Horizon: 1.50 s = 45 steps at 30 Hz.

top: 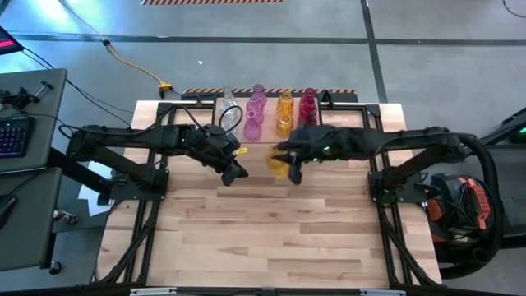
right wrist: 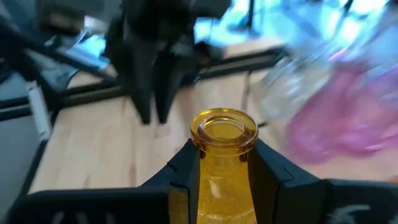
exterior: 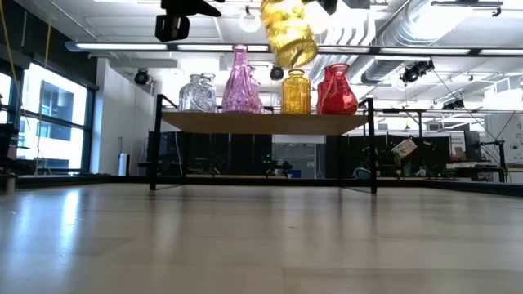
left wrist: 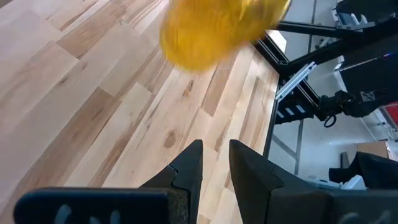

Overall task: Sort vases onto shelf
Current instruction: Put the yellow vase on the shelf aligned with the other yellow vase

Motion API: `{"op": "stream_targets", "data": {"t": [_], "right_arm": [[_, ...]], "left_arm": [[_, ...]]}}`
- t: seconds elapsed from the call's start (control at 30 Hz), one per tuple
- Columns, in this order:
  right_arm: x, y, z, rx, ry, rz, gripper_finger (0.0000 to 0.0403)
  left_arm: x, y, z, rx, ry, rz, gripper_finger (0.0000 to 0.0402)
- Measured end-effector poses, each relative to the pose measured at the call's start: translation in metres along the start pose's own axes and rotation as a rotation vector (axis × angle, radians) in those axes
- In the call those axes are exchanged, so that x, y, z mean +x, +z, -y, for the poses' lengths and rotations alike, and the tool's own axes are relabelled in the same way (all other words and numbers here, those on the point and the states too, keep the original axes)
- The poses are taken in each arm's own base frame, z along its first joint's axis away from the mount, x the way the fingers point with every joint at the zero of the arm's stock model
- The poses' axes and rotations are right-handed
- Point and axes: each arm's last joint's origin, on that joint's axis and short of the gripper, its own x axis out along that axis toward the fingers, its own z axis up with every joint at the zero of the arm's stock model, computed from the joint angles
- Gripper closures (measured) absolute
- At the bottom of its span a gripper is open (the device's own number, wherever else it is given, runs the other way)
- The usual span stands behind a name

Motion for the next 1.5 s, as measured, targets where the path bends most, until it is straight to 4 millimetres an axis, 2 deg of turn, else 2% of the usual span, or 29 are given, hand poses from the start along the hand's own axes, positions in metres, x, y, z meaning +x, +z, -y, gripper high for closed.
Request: {"op": "stream_targets", "data": {"t": [0.2, 0.33, 0.43, 0.6, 0.77, 0.9, 1.13, 1.5], "right_arm": [[-0.046, 0.011, 0.013, -0.028, -0.122, 0.13, 0.0329], [-0.067, 0.002, 0.02, -0.017, -0.185, 0.232, 0.0329], [-0.073, -0.011, 0.024, 0.011, -0.176, 0.333, 0.0329], [-0.068, -0.042, 0.027, 0.005, -0.158, 0.401, 0.0329], [-0.05, -0.078, 0.025, -0.048, -0.138, 0.435, 0.0329], [-0.042, -0.095, 0.027, -0.066, -0.139, 0.475, 0.0329], [-0.037, -0.102, 0.03, -0.216, -0.192, 0.446, 0.0329], [-0.01, -0.105, 0.031, -0.177, -0.213, 0.472, 0.0329]], "left_arm": [[0.0, 0.0, 0.0, -0.006, 0.001, 0.0, 0.0331], [0.0, 0.0, 0.0, -0.007, 0.001, 0.001, 0.0331], [0.0, 0.0, 0.0, -0.007, 0.005, 0.004, 0.0331], [0.0, 0.002, -0.003, -0.015, 0.012, 0.012, 0.0331], [-0.001, 0.006, -0.007, -0.027, 0.034, 0.034, 0.0331], [-0.002, 0.009, -0.01, -0.036, 0.046, 0.047, 0.0331], [-0.002, 0.01, -0.011, -0.061, 0.049, 0.051, 0.0331], [-0.002, 0.01, -0.011, -0.068, 0.049, 0.051, 0.0331]]}}
